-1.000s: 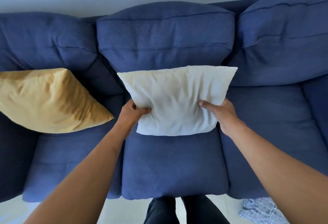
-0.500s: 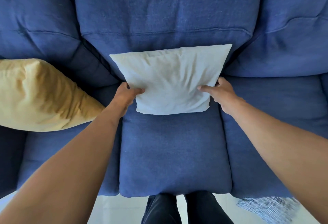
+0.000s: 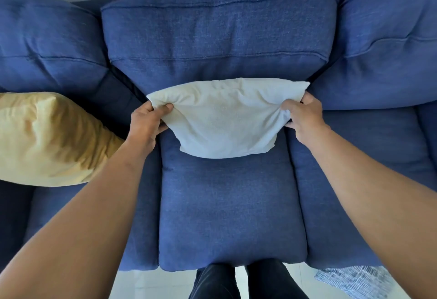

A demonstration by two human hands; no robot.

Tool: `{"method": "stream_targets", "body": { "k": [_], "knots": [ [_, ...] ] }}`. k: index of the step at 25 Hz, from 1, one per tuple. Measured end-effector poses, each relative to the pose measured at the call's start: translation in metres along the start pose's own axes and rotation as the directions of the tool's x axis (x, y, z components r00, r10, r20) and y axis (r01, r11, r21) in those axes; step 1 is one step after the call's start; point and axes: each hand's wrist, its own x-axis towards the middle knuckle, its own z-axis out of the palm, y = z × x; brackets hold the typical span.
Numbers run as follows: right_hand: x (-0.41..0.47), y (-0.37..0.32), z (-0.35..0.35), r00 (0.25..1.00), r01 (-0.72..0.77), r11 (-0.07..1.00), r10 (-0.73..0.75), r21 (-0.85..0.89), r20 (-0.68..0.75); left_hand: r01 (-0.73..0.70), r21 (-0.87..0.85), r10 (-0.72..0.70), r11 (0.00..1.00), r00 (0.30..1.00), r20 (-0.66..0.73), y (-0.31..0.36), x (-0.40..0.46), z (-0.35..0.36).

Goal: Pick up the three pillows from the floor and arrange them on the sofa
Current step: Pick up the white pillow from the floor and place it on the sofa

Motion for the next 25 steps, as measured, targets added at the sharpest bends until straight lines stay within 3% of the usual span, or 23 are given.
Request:
{"method": "stream_targets", "body": {
  "k": [6,12,15,19,21,25],
  "knots": [
    [-0.005,-0.002,-0.002,0.999,-0.003,0.984,-0.004,-0.178,-0.037,-0.017,0.076,0.024,0.997,0.995,-0.094,0.003,-0.01,0.007],
    [-0.049,0.011,-0.027,0.995,0.03,0.955,-0.057,-0.295,-0.083,0.011,0.341,0.055,0.94,0.982,-0.183,-0.016,-0.067,0.007],
    [-0.088,0.028,-0.054,0.991,0.071,0.93,-0.108,-0.361,-0.085,0.003,0.476,0.026,0.879,0.998,-0.056,-0.036,-0.112,0.019],
    [-0.133,0.064,-0.105,0.984,0.062,0.845,-0.142,-0.532,-0.111,-0.149,0.548,0.076,0.823,0.985,0.153,-0.052,-0.161,0.06],
    [-0.155,0.087,-0.14,0.972,0.028,0.812,-0.159,-0.583,-0.175,-0.32,0.607,0.145,0.727,0.936,0.319,-0.055,-0.191,0.091],
    [-0.194,0.137,-0.213,0.932,-0.016,0.723,-0.24,-0.691,-0.272,-0.629,0.635,0.222,0.448,0.766,0.603,-0.068,-0.244,0.159]
  ]
}}
